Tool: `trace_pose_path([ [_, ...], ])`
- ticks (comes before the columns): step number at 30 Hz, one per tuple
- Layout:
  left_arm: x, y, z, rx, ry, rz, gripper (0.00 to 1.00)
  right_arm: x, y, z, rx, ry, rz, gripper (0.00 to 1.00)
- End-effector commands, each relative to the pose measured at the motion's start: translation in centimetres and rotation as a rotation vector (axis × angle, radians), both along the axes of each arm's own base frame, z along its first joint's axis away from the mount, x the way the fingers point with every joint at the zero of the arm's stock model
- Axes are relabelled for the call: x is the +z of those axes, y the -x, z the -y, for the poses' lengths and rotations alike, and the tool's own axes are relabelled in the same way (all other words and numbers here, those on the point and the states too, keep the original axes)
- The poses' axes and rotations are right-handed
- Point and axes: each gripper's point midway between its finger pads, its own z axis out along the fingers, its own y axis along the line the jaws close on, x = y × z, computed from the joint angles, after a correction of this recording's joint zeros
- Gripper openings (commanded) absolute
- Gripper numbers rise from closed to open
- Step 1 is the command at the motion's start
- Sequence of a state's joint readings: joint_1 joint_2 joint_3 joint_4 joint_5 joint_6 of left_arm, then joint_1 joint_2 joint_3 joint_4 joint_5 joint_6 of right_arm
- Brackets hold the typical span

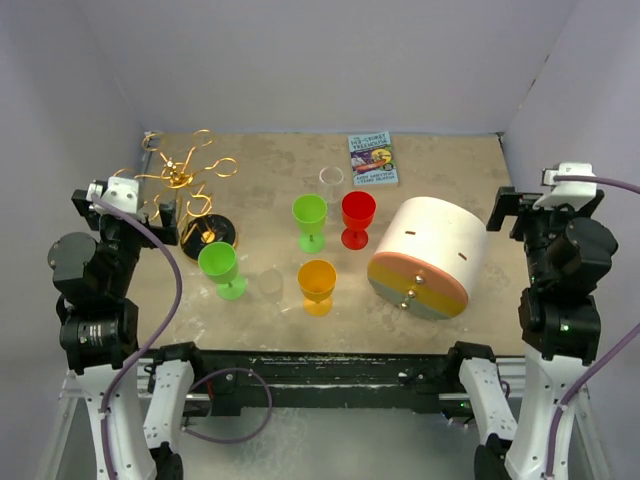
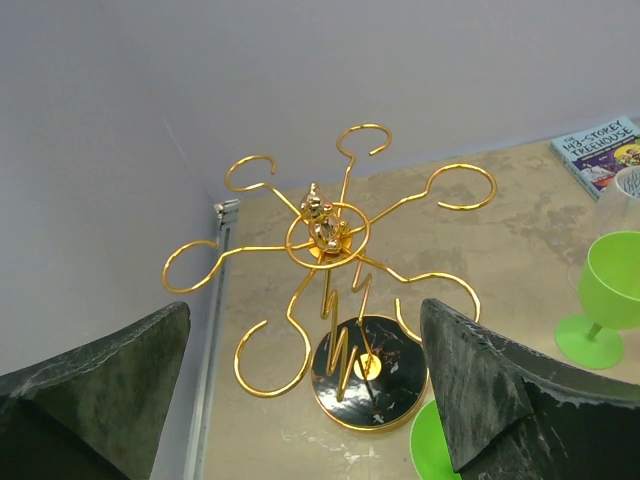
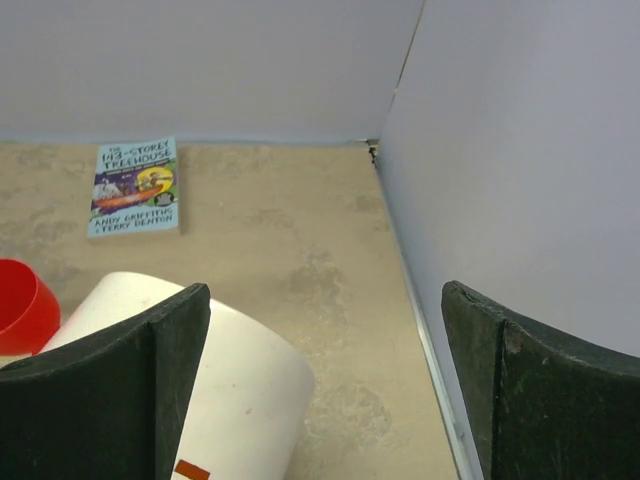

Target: Place the wine glass upside down on the wine glass rack

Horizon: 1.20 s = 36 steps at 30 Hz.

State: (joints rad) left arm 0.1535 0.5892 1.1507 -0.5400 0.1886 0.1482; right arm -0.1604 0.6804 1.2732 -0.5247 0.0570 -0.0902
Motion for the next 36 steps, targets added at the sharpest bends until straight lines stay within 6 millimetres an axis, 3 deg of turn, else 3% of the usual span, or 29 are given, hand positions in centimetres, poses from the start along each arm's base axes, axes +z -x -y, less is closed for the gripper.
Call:
trace_pose_path([
  [1,-0.1,-1.0,0.3,-0.033,0.025,0.002,0.99,-0.1,-1.2,-0.8,0.073,0.032,0.016,1.0],
  [7,-0.3,-1.6,0.1,-0.044,0.043,-0.021,0.99,-1.5,-2.1,-1.3,0.122,0.044,-0.011,1.0],
  [14,0.1,-2.0,0.2,-0.061,0.061,-0.026,0.99,-1.4,-2.5,-2.1,0.182,0.071,-0.014,1.0],
  [20,0.4,-2.0,1.3,-0.133,0.042,-0.042,0.99,-2.7,-2.3,-4.4,0.354,0.156,-0.088,1.0],
  [23,0.8,-1.9,1.9,-0.173,0.032,-0.048,0.99,-4.6,-1.2,-6.4,0.508,0.229,-0.175,1.0],
  [28,1.6,-2.0,2.2,-0.196,0.013,-0.058,0.99,-8.6,2.4,-9.5,0.788,0.334,-0.334,1.0],
  [31,1.8,-2.3,2.2,-0.203,0.017,-0.06,0.99,-11.0,3.9,-10.1,0.881,0.406,-0.38,0.96],
  [36,2.2,-2.8,1.9,-0.19,0.019,-0.051,0.99,-12.4,6.3,-10.7,0.944,0.499,-0.371,0.96],
])
